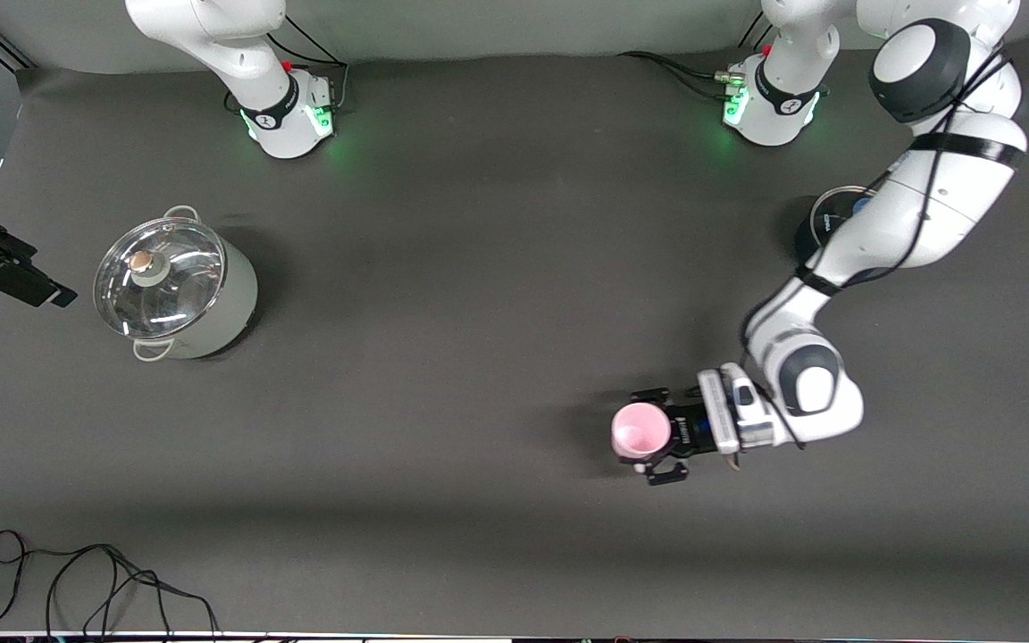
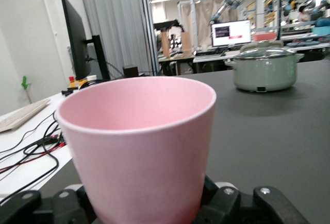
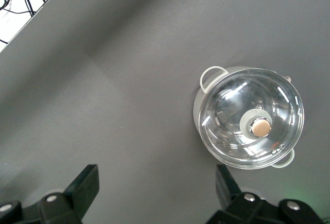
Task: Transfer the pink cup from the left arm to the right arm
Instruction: 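Lift the pink cup with the left gripper toward the table middle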
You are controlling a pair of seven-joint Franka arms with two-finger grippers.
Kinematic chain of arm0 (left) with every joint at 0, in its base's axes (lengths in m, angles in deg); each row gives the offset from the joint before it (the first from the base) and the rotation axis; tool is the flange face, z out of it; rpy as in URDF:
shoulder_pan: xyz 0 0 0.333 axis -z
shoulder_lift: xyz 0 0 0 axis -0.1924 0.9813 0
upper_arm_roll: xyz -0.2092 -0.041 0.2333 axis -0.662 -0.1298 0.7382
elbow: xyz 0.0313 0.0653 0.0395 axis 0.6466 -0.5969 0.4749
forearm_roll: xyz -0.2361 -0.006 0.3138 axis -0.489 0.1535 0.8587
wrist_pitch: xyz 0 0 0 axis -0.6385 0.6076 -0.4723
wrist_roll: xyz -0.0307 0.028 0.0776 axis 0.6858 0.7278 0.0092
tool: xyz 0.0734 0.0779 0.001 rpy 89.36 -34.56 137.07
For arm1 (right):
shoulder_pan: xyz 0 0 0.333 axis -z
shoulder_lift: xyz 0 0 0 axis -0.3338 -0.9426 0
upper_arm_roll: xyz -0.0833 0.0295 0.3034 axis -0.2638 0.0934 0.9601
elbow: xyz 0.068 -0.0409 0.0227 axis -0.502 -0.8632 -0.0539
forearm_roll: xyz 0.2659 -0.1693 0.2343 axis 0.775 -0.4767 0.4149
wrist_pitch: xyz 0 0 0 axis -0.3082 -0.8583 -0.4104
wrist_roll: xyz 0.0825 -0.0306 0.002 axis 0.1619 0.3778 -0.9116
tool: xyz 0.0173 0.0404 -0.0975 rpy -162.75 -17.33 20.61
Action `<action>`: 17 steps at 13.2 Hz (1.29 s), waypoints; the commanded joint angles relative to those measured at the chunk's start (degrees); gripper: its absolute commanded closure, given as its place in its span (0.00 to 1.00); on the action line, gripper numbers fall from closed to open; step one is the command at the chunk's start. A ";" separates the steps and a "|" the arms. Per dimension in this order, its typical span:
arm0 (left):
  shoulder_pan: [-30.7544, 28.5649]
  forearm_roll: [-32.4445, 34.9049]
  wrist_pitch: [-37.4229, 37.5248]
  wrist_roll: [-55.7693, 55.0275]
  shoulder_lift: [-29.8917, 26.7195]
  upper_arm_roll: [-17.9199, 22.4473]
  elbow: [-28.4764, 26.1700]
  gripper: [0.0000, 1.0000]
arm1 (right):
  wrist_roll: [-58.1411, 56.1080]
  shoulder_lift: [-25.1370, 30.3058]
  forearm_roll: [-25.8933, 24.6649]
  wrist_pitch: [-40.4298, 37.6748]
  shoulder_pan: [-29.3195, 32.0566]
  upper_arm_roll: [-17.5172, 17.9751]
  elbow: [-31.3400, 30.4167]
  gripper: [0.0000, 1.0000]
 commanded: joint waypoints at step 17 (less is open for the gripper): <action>33.02 -0.93 -63.35 -23.90 -3.38 -18.31 17.67 1.00 | 1.72 -1.96 -0.29 -0.58 -1.17 0.31 2.38 0.00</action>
